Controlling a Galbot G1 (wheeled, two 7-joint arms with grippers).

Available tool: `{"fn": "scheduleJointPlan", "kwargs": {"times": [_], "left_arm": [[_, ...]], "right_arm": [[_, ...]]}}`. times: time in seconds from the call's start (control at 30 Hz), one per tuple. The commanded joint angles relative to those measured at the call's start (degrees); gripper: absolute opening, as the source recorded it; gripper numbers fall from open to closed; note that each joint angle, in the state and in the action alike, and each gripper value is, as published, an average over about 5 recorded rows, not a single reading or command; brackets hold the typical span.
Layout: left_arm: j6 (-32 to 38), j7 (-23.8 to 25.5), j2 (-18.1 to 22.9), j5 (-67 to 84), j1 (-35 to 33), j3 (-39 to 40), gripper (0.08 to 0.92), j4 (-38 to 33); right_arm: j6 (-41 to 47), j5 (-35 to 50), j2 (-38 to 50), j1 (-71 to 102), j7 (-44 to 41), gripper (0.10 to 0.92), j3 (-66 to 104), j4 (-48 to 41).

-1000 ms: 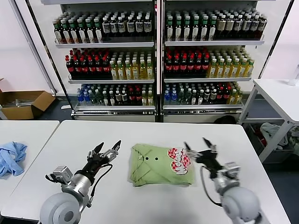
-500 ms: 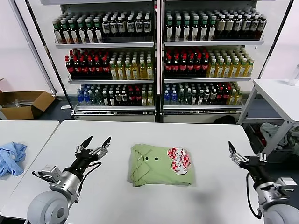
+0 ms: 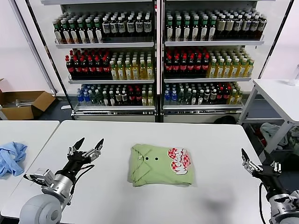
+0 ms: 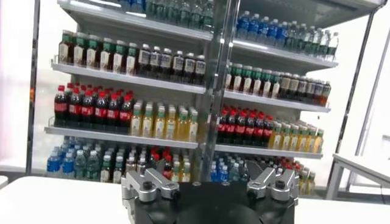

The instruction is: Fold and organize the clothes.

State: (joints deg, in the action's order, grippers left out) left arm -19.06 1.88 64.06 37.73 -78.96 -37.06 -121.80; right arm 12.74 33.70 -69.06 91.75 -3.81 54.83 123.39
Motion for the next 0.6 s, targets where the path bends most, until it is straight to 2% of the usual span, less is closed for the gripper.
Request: {"fn": "scheduleJointPlan", "kwargs": {"times": [0.03, 0.6], "left_arm": [[0.11, 0.94, 0.35, -1.12, -0.43, -1.16, 0.823, -0.04], [0.15, 1.76, 0.4, -1.12, -0.75, -1.59, 0.823, -0.37]], "right_arm": [[-0.06, 0.15, -0.68, 1.34, 0.79, 0.823, 2.43, -0.66], [0.89, 0.1, -0.52, 1.1, 0.63, 0.823, 4.81, -1.36]]}}
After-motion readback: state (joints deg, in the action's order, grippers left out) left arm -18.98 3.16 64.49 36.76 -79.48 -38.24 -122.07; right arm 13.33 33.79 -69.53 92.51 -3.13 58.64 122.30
